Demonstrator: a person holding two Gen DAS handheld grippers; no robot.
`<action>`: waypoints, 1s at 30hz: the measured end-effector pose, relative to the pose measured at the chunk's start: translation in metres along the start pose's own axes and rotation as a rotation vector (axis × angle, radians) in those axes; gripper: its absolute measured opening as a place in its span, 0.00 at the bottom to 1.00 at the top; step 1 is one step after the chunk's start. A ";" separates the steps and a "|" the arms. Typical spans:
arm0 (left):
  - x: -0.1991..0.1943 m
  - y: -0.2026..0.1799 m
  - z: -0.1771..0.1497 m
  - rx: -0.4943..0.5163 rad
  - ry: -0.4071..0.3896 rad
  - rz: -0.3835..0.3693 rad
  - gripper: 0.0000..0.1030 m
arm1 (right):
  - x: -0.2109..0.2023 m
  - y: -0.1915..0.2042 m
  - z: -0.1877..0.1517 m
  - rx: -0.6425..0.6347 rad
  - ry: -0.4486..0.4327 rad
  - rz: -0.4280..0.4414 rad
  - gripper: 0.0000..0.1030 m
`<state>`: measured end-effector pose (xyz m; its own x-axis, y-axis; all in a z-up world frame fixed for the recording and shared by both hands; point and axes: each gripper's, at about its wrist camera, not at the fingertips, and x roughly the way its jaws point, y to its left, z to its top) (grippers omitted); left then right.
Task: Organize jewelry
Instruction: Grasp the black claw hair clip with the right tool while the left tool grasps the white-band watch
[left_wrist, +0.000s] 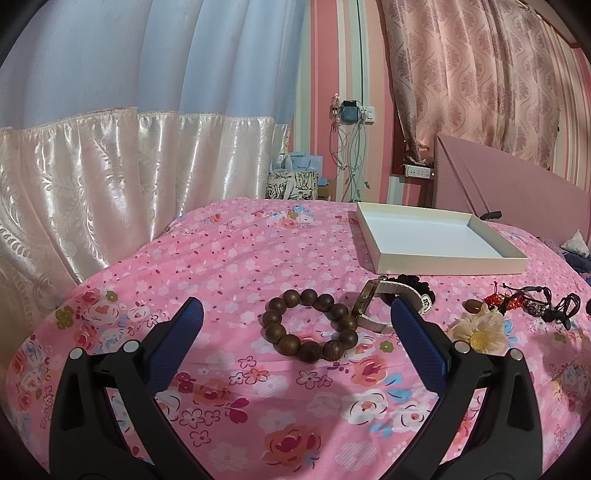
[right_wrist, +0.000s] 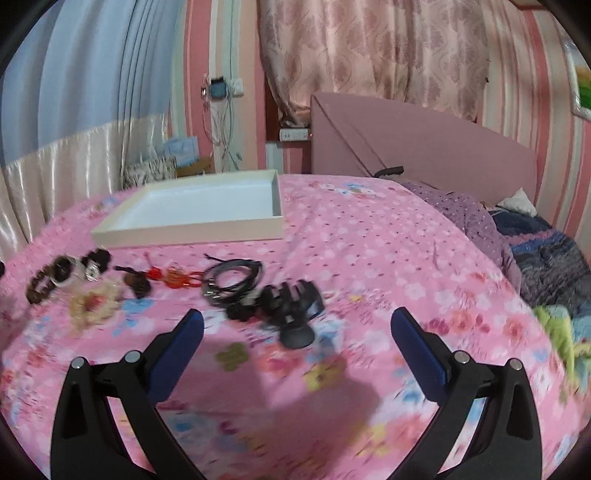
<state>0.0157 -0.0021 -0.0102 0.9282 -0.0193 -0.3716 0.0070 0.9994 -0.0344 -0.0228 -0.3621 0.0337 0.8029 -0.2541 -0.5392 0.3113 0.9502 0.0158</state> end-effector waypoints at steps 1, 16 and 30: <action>0.000 0.000 0.000 0.002 -0.001 0.001 0.97 | 0.007 -0.002 0.002 -0.016 0.014 0.005 0.98; 0.061 -0.029 0.015 0.076 0.220 -0.073 0.97 | 0.059 -0.011 0.010 0.023 0.172 0.071 0.64; 0.120 -0.069 0.018 0.215 0.369 -0.080 0.82 | 0.058 -0.004 0.011 -0.017 0.167 0.055 0.50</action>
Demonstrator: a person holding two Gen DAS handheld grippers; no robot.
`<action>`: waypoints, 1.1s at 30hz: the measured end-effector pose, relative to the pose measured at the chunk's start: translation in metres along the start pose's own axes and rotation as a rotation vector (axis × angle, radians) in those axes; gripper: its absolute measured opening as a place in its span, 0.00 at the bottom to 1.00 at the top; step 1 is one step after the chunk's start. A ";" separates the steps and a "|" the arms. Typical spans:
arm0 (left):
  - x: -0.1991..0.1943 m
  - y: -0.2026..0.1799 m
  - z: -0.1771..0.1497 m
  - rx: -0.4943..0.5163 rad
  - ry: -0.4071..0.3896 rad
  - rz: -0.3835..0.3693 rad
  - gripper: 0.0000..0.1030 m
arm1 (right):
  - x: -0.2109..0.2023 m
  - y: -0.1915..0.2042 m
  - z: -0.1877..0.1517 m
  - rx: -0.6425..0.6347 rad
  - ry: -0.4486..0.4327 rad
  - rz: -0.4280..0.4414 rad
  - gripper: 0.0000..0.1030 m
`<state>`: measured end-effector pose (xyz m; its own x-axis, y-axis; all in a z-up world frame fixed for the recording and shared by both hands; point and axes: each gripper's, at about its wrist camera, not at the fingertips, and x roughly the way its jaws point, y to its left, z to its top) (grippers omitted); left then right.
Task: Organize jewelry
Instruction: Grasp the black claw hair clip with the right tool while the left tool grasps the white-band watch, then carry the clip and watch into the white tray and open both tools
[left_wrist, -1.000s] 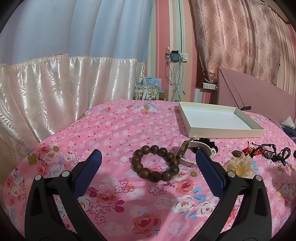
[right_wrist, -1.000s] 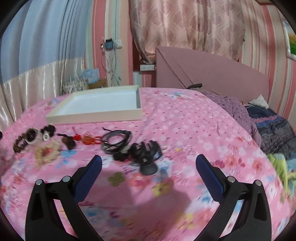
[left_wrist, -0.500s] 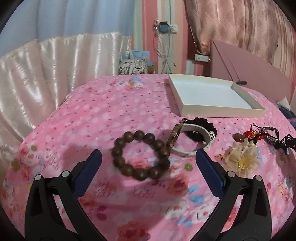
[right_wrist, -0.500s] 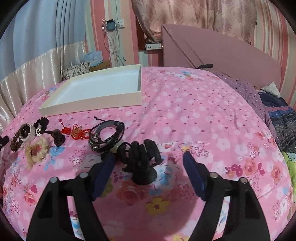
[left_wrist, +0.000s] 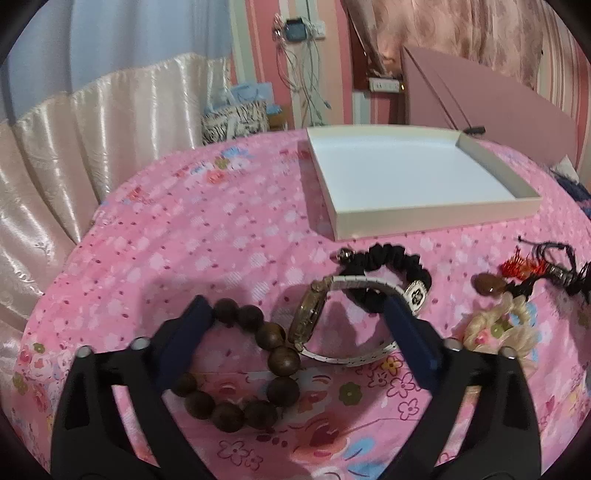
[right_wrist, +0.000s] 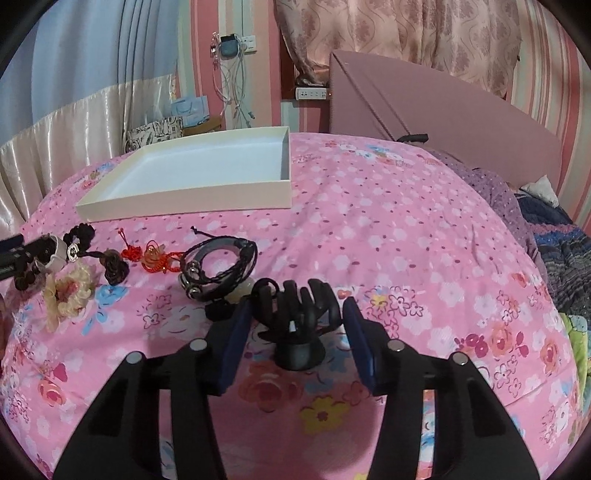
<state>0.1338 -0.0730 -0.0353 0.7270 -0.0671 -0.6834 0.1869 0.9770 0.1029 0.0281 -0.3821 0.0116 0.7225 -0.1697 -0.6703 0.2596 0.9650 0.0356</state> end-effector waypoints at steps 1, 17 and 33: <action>0.004 -0.001 0.000 0.007 0.013 -0.005 0.77 | 0.000 -0.001 0.000 0.005 -0.001 -0.001 0.50; -0.001 0.011 0.002 -0.013 0.026 -0.109 0.11 | -0.031 -0.034 -0.002 0.110 -0.067 0.032 0.49; -0.018 -0.009 0.073 -0.087 -0.044 -0.230 0.11 | -0.035 -0.002 0.086 0.072 -0.196 0.128 0.49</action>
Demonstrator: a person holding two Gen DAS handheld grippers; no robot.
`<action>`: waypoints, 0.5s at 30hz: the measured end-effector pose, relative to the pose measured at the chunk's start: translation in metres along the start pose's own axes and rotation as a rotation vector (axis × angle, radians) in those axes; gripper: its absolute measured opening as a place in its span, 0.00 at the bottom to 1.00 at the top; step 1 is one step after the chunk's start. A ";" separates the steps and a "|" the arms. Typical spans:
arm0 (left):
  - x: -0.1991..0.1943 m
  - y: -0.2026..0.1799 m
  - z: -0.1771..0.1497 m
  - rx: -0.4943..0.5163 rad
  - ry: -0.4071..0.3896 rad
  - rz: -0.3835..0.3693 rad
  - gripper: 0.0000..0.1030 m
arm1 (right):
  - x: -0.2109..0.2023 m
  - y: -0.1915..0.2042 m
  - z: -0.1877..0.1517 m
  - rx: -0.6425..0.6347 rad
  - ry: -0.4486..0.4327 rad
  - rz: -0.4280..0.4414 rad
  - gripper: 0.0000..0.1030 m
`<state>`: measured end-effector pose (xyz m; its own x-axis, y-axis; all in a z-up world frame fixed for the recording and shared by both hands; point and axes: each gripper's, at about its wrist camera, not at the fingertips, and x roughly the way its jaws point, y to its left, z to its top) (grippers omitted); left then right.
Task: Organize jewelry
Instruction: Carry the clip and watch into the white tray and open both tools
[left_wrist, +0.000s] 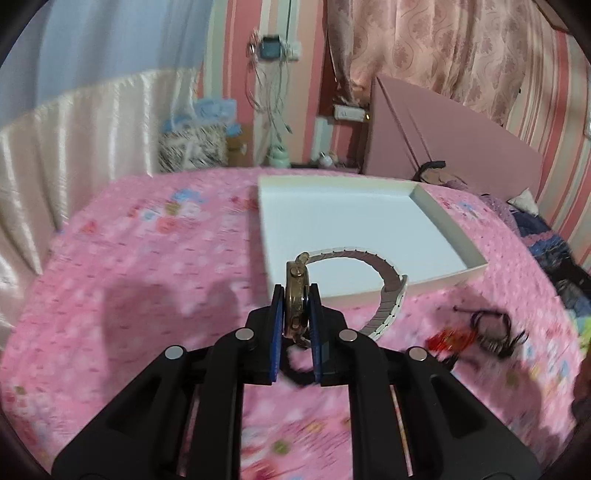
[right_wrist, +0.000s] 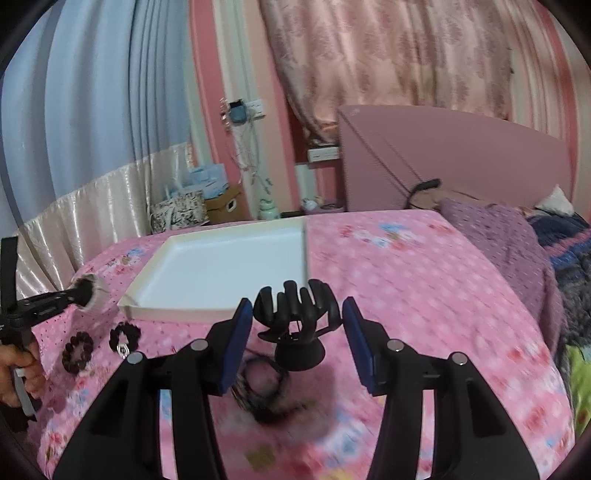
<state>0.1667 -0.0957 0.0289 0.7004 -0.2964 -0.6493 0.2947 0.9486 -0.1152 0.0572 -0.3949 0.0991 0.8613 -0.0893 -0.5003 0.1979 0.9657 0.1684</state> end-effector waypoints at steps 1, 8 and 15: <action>0.008 -0.005 0.004 0.005 0.006 0.001 0.11 | 0.011 0.006 0.006 -0.007 0.007 0.009 0.49; 0.072 -0.015 0.026 -0.012 0.088 0.007 0.11 | 0.083 0.026 0.037 -0.038 0.107 0.046 0.49; 0.114 -0.009 0.029 -0.026 0.164 0.039 0.11 | 0.149 0.028 0.045 -0.057 0.245 0.050 0.49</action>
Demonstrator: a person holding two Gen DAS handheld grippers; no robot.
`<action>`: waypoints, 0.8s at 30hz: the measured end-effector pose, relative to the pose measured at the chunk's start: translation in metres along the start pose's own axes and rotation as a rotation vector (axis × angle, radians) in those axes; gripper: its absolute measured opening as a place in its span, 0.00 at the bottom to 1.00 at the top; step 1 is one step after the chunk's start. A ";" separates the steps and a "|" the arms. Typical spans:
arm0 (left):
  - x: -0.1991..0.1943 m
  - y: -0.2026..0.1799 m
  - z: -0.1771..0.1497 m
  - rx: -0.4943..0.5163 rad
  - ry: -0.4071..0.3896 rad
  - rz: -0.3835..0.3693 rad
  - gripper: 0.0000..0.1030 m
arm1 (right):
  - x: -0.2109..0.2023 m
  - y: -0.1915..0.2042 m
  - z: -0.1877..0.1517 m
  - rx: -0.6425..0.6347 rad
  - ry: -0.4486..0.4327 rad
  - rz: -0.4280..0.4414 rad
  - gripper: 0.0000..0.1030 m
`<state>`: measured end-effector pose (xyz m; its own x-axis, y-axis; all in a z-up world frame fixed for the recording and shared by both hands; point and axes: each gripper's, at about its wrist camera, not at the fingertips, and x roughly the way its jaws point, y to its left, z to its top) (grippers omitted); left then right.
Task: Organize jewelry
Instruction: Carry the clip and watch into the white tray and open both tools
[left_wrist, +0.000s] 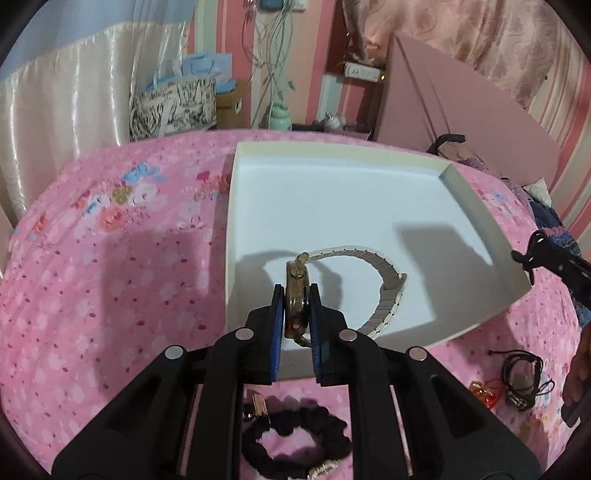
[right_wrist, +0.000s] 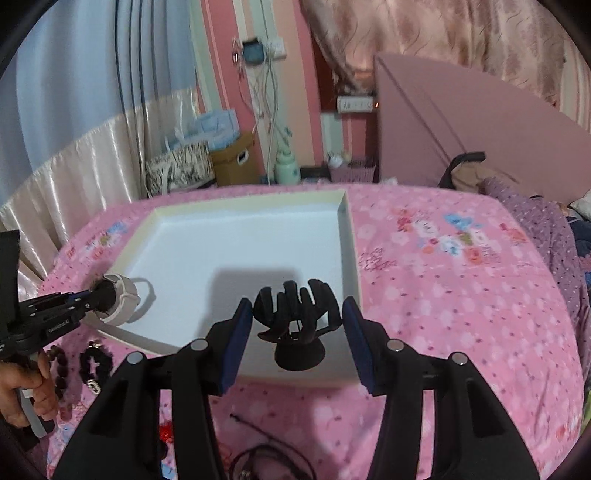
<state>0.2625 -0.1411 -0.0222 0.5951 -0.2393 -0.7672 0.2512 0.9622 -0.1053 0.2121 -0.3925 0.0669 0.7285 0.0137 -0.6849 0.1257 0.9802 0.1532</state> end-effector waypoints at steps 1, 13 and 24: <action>0.006 0.001 0.000 -0.003 0.016 0.007 0.10 | 0.006 0.000 0.000 -0.003 0.015 -0.002 0.49; 0.021 0.009 -0.002 0.034 0.027 0.096 0.12 | 0.032 0.002 -0.025 -0.011 0.138 -0.061 0.50; 0.027 0.019 0.009 0.041 0.030 0.140 0.12 | 0.025 0.017 -0.039 -0.028 0.151 -0.078 0.46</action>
<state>0.2903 -0.1307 -0.0393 0.6038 -0.0984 -0.7911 0.1984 0.9797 0.0296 0.2062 -0.3679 0.0251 0.6073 -0.0349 -0.7937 0.1577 0.9844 0.0774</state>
